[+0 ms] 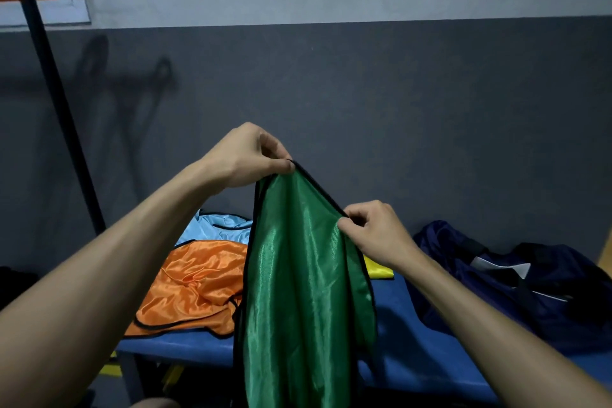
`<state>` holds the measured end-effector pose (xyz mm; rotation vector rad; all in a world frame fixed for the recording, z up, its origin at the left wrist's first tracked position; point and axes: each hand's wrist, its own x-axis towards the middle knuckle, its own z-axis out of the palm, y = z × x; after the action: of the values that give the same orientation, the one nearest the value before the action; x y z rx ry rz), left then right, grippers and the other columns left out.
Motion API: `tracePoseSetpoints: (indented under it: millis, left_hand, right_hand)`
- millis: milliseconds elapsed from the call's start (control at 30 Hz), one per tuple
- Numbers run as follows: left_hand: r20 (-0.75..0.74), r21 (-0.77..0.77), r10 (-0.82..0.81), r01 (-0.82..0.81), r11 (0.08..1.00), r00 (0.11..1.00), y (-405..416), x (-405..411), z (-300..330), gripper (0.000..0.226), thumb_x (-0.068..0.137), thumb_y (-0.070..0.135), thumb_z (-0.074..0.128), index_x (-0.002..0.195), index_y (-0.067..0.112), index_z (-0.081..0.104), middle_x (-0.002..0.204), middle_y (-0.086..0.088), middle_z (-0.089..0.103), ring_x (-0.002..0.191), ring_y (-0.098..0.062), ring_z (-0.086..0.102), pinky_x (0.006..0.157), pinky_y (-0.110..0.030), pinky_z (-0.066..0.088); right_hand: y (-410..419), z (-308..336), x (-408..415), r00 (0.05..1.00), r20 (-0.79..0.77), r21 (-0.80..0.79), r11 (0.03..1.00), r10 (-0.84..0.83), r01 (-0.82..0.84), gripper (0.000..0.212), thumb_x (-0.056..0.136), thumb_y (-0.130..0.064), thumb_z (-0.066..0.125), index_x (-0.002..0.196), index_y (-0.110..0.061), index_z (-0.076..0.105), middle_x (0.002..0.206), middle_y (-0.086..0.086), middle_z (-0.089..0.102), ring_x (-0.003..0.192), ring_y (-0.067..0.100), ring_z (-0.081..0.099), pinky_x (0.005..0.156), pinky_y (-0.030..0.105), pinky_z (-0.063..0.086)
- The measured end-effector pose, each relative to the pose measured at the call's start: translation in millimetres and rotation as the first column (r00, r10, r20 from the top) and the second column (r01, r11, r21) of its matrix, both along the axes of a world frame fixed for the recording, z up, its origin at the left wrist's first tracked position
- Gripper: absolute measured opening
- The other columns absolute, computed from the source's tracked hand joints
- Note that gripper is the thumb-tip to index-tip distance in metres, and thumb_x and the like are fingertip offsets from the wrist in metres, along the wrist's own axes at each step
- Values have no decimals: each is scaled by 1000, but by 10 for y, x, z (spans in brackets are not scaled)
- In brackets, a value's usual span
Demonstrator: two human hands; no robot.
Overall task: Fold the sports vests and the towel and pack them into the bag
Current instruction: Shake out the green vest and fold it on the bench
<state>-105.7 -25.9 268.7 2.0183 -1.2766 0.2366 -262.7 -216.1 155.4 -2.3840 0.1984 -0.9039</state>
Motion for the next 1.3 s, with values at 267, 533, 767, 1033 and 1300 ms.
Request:
tracePoseSetpoints:
  millis: [267,533,767,1033,1300]
  left_hand:
    - [-24,58,-81,82,995,996,116,94,-90,12,81,35,84,86,25,81,82,6,78,91,-22,74,91,-49,57]
    - [-32,-21,-44,43,999,999,65,158,-170,2,86,25,81,88,24,81,83,9,78,90,-16,74,91,-43,58]
    - [26,-7,-64,65,998,998,74,195,-161,5,85,23,82,89,26,81,83,11,78,88,-11,74,91,-40,58]
    - [-288,80,-213,245,966,934,177,217,-288,25,85,3,78,107,15,75,88,-5,71,83,-16,67,79,-25,57]
    - [-560,94,-228,335,938,796,90,203,-439,25,99,21,63,121,13,69,104,-17,70,94,-24,64,83,-32,54]
  right_hand:
    - [-193,3,-76,970,-6,323,918,244,-229,34,94,-22,72,65,-6,62,58,-3,50,53,8,43,52,24,35]
    - [-220,-167,-31,956,-38,270,924,290,-269,29,94,-29,73,69,-14,72,62,-2,57,60,9,47,61,26,38]
    - [-349,-247,4,967,48,366,896,250,-250,13,84,-13,81,79,-2,76,70,1,67,68,11,58,63,25,45]
    - [-615,407,-150,963,153,360,895,223,-264,10,83,-3,78,93,-5,77,85,0,77,81,5,70,78,13,53]
    - [-652,612,-158,968,49,320,915,244,-247,12,86,-7,77,97,-3,77,90,4,77,84,8,69,80,15,53]
